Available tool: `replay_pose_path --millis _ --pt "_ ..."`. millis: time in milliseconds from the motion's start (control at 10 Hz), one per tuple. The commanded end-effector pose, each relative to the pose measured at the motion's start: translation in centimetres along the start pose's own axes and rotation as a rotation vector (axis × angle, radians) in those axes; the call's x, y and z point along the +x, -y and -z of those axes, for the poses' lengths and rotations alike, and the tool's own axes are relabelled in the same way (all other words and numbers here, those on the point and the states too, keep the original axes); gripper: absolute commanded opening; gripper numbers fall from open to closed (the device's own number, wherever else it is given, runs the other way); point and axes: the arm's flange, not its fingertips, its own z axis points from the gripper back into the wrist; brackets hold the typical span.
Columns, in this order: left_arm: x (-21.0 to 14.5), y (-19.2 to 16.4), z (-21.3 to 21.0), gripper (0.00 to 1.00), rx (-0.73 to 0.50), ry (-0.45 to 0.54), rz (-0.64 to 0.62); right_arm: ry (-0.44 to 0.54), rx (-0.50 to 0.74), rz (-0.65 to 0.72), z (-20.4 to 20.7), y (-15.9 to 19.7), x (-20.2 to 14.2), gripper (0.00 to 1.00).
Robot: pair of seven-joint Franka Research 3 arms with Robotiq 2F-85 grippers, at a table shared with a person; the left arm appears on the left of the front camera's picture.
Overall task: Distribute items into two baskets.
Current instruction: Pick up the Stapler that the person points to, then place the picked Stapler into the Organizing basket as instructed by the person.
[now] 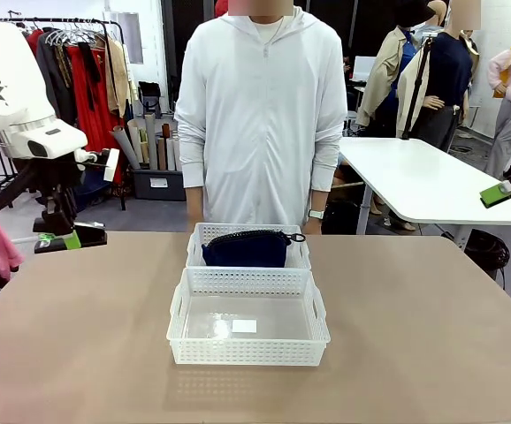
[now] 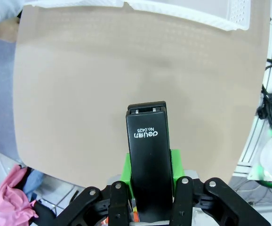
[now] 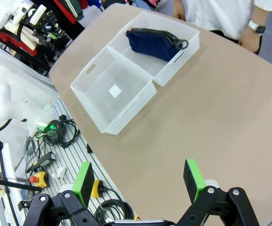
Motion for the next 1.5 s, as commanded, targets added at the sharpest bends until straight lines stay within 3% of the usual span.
replay_pose_path --millis 0,1400 --pt "-0.05 -0.02 -0.25 0.0 0.005 0.001 -0.001 0.002 0.001 -0.001 0.03 -0.14 0.08 1.0" --pt "-0.05 -0.02 -0.25 0.0 0.005 0.001 -0.001 0.002 0.001 -0.001 0.03 -0.14 0.08 1.0"
